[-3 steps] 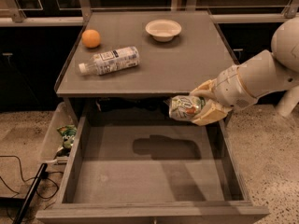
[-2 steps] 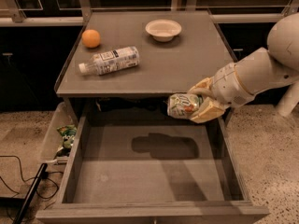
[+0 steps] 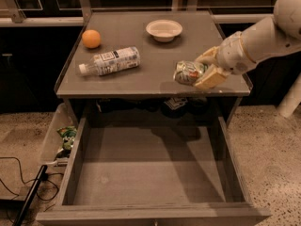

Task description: Pick 7up can from top drawer and place on counter

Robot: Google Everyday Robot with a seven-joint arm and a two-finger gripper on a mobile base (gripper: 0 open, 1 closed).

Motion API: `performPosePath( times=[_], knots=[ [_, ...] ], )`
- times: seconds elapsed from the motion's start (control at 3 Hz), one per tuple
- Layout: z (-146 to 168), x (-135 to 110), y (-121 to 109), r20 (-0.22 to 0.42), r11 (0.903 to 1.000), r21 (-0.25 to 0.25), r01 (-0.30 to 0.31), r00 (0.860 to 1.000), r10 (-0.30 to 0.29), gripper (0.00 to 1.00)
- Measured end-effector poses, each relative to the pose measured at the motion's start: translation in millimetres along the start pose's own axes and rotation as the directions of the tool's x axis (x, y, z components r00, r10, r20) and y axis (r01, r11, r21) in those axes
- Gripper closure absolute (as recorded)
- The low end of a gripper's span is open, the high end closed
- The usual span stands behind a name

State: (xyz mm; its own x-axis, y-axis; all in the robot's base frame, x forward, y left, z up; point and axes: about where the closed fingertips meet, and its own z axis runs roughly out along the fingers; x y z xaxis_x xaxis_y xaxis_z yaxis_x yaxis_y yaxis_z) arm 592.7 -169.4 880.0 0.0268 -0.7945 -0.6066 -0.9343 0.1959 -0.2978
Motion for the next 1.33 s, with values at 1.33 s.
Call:
performPosePath(
  times=[1.33],
  knots=[
    [52.5,3.3,-108.3,0.005,0.979,0.045,-0.199,0.98,0.199,1.0]
  ],
)
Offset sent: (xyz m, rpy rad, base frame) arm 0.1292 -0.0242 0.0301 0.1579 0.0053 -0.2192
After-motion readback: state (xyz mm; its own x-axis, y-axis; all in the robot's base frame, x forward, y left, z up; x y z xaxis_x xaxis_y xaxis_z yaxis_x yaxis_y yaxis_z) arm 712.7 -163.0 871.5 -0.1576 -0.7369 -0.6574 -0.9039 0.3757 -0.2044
